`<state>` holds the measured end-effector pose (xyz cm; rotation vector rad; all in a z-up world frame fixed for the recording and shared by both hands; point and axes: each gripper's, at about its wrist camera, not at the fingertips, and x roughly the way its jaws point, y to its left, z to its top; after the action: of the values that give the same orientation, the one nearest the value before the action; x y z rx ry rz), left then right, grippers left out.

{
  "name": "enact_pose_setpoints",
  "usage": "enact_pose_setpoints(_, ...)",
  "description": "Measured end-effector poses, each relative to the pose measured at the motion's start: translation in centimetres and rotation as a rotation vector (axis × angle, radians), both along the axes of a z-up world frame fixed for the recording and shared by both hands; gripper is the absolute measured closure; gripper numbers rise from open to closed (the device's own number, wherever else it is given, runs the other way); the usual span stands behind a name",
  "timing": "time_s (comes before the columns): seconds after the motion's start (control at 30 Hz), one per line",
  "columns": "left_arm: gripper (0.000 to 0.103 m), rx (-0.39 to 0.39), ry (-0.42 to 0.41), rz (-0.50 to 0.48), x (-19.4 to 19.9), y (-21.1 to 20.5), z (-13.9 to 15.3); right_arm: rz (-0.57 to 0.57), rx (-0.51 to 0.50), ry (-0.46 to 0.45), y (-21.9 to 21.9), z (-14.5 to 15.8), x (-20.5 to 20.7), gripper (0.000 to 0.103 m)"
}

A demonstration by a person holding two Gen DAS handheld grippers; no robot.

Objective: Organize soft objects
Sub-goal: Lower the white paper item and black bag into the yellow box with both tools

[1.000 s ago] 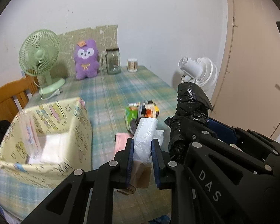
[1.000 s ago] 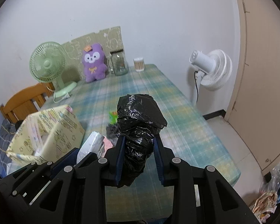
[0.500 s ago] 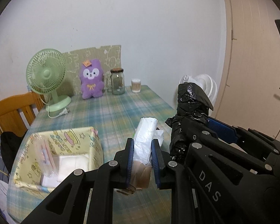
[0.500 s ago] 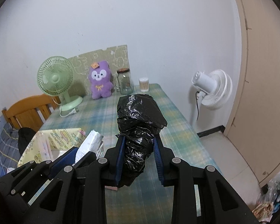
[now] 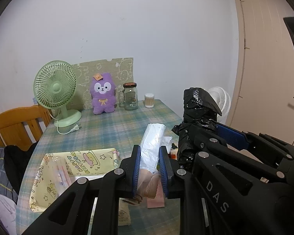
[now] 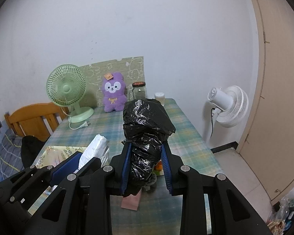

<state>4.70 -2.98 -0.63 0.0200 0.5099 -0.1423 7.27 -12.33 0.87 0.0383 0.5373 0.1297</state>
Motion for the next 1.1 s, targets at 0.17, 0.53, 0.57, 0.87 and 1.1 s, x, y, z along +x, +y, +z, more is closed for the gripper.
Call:
enact_pose_setpoints(0.17,0.085,0.012,-0.006,0.019,0.4,1.7,0.0,0.020,0.009,0.004,1.8,-0.3,0.8,0.070)
enact_pose_setpoints(0.53,0.085,0.019,-0.004,0.084,1.4,5.6,-0.4,0.096,0.009,0.012,5.8,-0.6,2.3,0.070)
enact_pose_setpoints(0.57,0.085,0.018,0.001,0.093,1.6,6.0,-0.5,0.103,0.007,0.017,6.2,-0.7,2.4,0.070)
enact_pose_setpoints(0.87,0.085,0.020,0.045,0.138,2.9,8.6,-2.1,0.148,-0.005,0.057,8.8,-2.2,3.1,0.070)
enact_pose_setpoints(1.1,0.085,0.035,0.085,0.169,3.6,10.7,-3.4,0.190,0.003,0.086,11.0,-3.5,3.6,0.070)
